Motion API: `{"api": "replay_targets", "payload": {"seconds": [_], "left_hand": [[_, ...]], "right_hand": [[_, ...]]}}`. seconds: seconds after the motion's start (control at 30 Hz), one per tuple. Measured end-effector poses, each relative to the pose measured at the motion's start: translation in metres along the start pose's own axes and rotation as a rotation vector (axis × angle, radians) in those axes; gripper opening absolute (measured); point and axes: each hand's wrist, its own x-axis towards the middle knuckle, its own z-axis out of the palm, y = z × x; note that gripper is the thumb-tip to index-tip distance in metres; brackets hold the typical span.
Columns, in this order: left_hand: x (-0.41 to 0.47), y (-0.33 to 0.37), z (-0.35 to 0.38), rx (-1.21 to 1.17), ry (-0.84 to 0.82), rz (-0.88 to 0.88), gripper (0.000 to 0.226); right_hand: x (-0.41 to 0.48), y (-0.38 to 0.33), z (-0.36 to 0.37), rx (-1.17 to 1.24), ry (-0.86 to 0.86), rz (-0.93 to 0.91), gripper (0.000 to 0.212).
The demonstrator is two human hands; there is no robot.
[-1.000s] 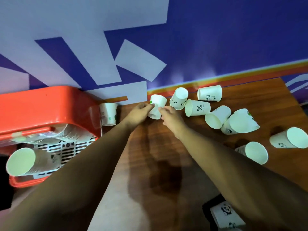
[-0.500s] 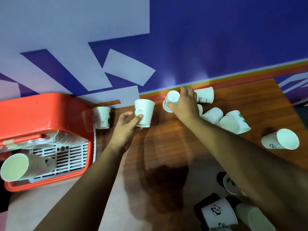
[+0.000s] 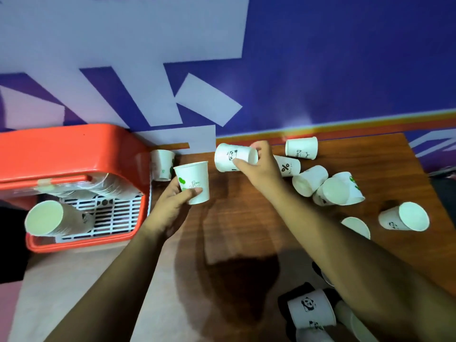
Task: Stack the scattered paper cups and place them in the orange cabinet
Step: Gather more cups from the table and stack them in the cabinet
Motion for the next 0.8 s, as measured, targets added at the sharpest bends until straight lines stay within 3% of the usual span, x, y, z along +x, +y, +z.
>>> {"api": "replay_targets", "payload": {"seconds": [0.13, 0.33, 0.43, 0.57, 0.67, 0.8], "left_hand": [[-0.034, 0.017, 0.003, -0.097, -0.043, 0.016, 0.075], [-0.094, 0.050, -0.016, -0.100, -0.045, 0.103, 0.078], [-0.125, 0.065, -0.038, -0.016, -0.041, 0.108, 0.078], [-0.163, 0.079, -0.076, 0.079, -0.048, 0.113, 0.084], [-0.184, 0.086, -0.113, 0.115, -0.040, 0.134, 0.080], [-0.205, 0.096, -0.166, 0.121, 0.089, 0.184, 0.083]], "right_hand": [[-0.045, -0.013, 0.012, 0.296, -0.150, 0.221, 0.057], [-0.091, -0.051, 0.029, 0.165, -0.489, 0.138, 0.088], [-0.115, -0.079, 0.044, 0.174, -0.610, 0.088, 0.081], [-0.148, -0.111, 0.081, 0.197, -0.559, 0.082, 0.051], [-0.165, -0.123, 0.118, 0.203, -0.531, 0.080, 0.054], [-0.175, -0.134, 0.164, 0.193, -0.503, 0.029, 0.063]]}}
